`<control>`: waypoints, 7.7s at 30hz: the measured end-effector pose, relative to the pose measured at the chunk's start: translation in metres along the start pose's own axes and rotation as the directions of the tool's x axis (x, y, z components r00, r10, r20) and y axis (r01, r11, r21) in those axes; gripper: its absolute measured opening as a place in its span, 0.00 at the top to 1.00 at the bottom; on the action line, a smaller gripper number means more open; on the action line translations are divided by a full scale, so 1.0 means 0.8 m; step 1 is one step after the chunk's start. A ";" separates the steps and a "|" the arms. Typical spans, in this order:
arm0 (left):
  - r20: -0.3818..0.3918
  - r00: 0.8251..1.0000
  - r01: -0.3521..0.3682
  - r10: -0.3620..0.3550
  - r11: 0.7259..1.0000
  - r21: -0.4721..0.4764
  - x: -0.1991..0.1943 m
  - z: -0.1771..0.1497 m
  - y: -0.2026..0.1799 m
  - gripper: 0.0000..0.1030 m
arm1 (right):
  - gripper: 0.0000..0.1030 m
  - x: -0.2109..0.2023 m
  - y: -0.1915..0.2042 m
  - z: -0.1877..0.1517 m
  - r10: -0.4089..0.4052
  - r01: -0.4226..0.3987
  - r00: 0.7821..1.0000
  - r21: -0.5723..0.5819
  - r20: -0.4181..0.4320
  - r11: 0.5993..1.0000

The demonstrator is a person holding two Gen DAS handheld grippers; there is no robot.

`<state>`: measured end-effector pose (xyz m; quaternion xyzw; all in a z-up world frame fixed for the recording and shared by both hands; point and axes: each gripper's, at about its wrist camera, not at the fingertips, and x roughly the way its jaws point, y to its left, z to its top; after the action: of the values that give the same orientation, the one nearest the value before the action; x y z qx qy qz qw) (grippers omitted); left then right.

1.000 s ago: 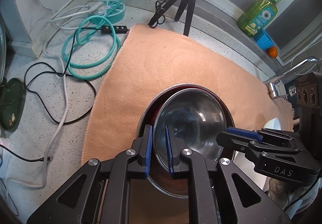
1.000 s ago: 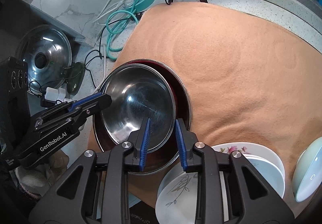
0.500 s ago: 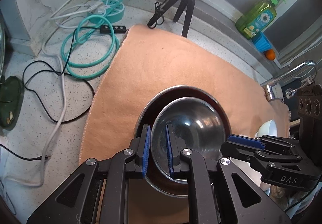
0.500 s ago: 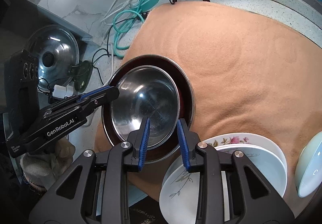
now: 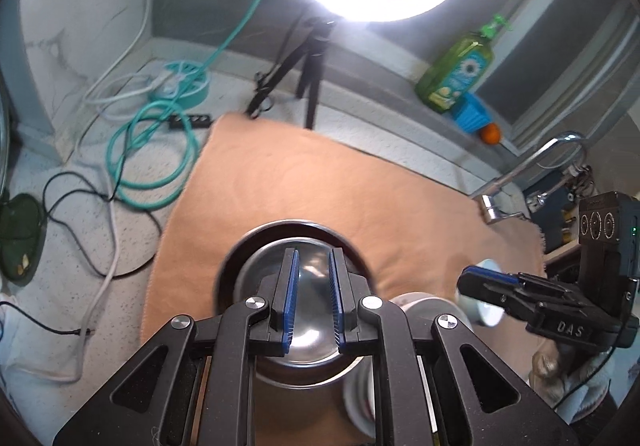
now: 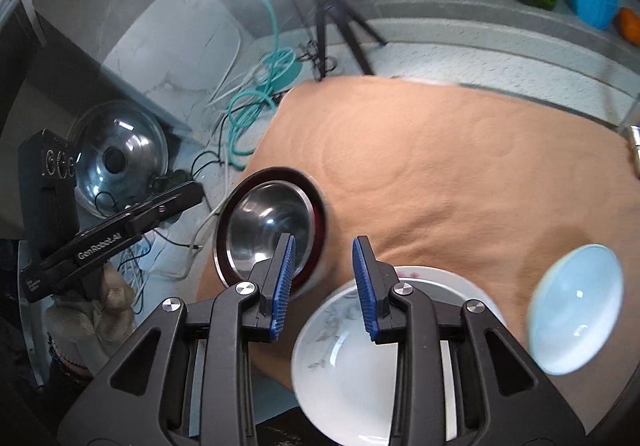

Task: Organize plates and bowls

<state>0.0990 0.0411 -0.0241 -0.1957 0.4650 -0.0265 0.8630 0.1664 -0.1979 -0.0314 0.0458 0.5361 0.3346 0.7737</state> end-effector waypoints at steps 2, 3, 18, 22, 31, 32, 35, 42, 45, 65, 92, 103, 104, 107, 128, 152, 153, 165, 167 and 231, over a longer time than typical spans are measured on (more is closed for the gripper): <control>0.001 1.000 0.018 -0.018 1.000 0.023 0.001 -0.001 -0.015 0.88 | 0.70 -0.021 -0.018 -0.005 -0.035 0.035 0.999 0.016 0.034 0.999; -0.002 1.000 0.029 -0.029 0.999 0.030 0.002 -0.002 -0.021 0.88 | 0.70 -0.029 -0.025 -0.006 -0.049 0.048 0.998 0.025 0.046 0.999; -0.160 0.974 0.186 -0.159 0.967 0.172 0.085 -0.024 -0.161 0.88 | 0.61 -0.119 -0.193 -0.060 -0.286 0.252 0.952 0.249 0.110 0.935; -0.234 0.955 0.226 -0.180 0.956 0.187 0.118 -0.033 -0.195 0.88 | 0.61 -0.111 -0.234 -0.077 -0.268 0.233 0.961 0.317 0.070 0.919; -0.337 0.928 0.236 -0.157 0.950 0.205 0.177 -0.046 -0.241 0.88 | 0.61 -0.087 -0.289 -0.098 -0.175 0.151 0.984 0.419 0.020 0.896; -0.346 0.925 0.237 -0.157 0.950 0.202 0.180 -0.047 -0.242 0.88 | 0.61 -0.085 -0.291 -0.099 -0.167 0.144 0.986 0.421 0.018 0.895; -0.365 0.918 0.241 -0.157 0.950 0.197 0.188 -0.049 -0.246 0.88 | 0.61 -0.080 -0.292 -0.100 -0.159 0.141 0.987 0.418 0.009 0.898; -0.388 0.911 0.234 -0.143 0.952 0.198 0.203 -0.053 -0.252 0.88 | 0.68 -0.067 -0.295 -0.102 -0.140 0.132 0.990 0.413 -0.011 0.901; -0.394 0.909 0.233 -0.138 0.951 0.206 0.207 -0.054 -0.254 0.88 | 0.74 -0.063 -0.298 -0.103 -0.127 0.123 0.992 0.420 -0.018 0.899; -0.391 0.910 0.240 -0.134 0.942 0.236 0.207 -0.060 -0.258 0.90 | 0.92 -0.062 -0.284 -0.099 -0.141 0.138 0.990 0.414 -0.022 0.900; -0.145 0.980 0.152 -0.136 0.983 0.101 0.055 -0.019 -0.117 0.90 | 0.91 -0.048 -0.082 -0.007 -0.038 0.033 0.998 0.120 0.044 0.992; -0.087 0.994 0.068 -0.067 0.998 0.011 0.011 -0.018 -0.029 0.90 | 0.91 0.007 0.007 0.008 0.018 -0.018 1.000 0.013 -0.003 1.000; -0.087 0.994 0.062 -0.062 0.998 0.002 0.010 -0.018 -0.022 0.90 | 0.91 0.013 0.012 0.009 0.021 -0.021 1.000 0.008 -0.010 1.000; -0.091 0.995 0.049 -0.051 0.999 -0.023 0.009 -0.019 -0.005 0.90 | 0.91 0.029 0.026 0.012 0.031 -0.031 0.999 0.000 -0.034 1.000; -0.163 0.987 -0.008 -0.007 0.996 -0.092 0.030 -0.029 0.058 0.90 | 0.91 0.108 0.046 0.008 0.019 -0.016 0.990 0.024 -0.141 1.000; -0.181 0.983 -0.029 0.010 0.994 -0.104 0.047 -0.028 0.064 0.90 | 0.90 0.131 0.042 0.009 -0.009 0.010 0.984 0.005 -0.176 1.000; -0.177 0.984 -0.029 0.010 0.994 -0.104 0.045 -0.028 0.063 0.90 | 0.89 0.130 0.042 0.008 -0.009 0.010 0.985 0.001 -0.174 1.000; -0.101 0.995 -0.031 0.020 0.994 -0.103 0.018 -0.020 0.066 0.90 | 0.74 0.103 0.039 0.013 0.005 -0.005 0.994 -0.008 -0.112 1.000; -0.089 0.996 -0.029 0.019 0.994 -0.108 0.013 -0.020 0.068 0.90 | 0.74 0.096 0.037 0.014 0.002 -0.002 0.995 -0.007 -0.096 1.000; -0.162 0.986 -0.006 -0.024 0.983 -0.185 0.051 -0.045 0.098 0.90 | 0.89 0.143 0.004 -0.003 0.038 -0.021 0.983 0.097 -0.178 0.995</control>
<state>0.0820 0.0926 -0.1021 -0.2742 0.5338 -0.0031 0.7999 0.1859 -0.1315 -0.1223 0.0599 0.6182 0.3230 0.7141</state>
